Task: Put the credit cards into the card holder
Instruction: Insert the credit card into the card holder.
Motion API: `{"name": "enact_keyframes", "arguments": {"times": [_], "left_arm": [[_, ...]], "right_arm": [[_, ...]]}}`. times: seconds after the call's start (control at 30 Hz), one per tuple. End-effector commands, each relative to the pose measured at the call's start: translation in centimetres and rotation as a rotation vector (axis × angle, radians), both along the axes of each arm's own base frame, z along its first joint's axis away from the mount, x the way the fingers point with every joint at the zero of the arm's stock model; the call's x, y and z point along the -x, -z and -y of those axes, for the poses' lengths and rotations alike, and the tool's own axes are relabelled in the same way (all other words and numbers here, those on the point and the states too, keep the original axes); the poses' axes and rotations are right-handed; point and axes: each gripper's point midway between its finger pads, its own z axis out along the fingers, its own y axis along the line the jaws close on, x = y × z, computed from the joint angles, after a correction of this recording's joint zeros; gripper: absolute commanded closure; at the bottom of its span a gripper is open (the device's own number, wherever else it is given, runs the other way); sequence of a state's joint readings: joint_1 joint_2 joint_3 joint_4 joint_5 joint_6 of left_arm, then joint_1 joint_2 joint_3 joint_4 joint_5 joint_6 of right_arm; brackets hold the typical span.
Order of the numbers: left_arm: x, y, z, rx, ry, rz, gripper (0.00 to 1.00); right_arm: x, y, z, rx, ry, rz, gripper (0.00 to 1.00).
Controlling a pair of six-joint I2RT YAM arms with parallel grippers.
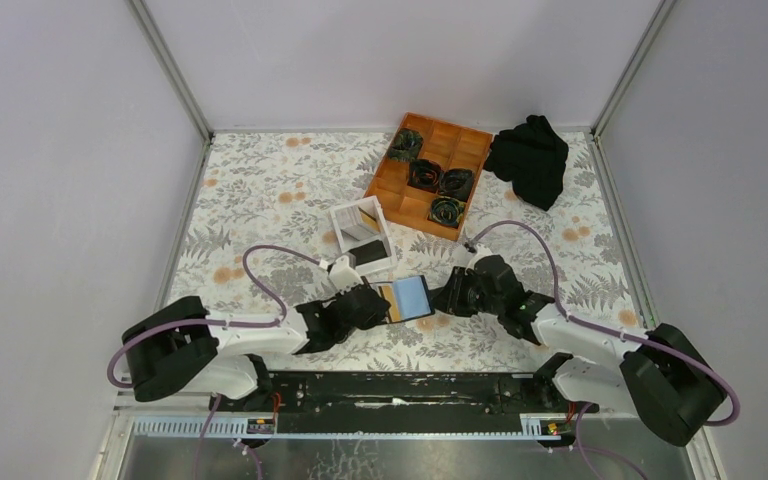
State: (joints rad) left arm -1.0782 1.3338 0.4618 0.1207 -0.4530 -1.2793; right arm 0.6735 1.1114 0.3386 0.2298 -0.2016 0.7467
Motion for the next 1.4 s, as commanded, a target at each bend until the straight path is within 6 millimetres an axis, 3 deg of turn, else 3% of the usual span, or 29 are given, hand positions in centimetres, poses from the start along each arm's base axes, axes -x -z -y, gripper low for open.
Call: {"name": "enact_keyframes", "arguments": {"times": [0.0,0.67,1.37], "left_arm": [[-0.6,-0.8,0.2,0.053,-0.037,0.039,1.00],[-0.1,-1.2,0.0,0.108,0.015,0.061,1.00],[-0.8,-1.5,-0.5,0.237,0.055,0.084,1.00]], "right_arm": [[-1.8,-2.3,-1.6,-0.031,-0.028,0.084,0.76],[-3.2,1.0,-3.6,0.022,-0.078,0.018,0.79],[-2.9,3.2,-3.4,0.112,-0.076,-0.014,0.79]]}}
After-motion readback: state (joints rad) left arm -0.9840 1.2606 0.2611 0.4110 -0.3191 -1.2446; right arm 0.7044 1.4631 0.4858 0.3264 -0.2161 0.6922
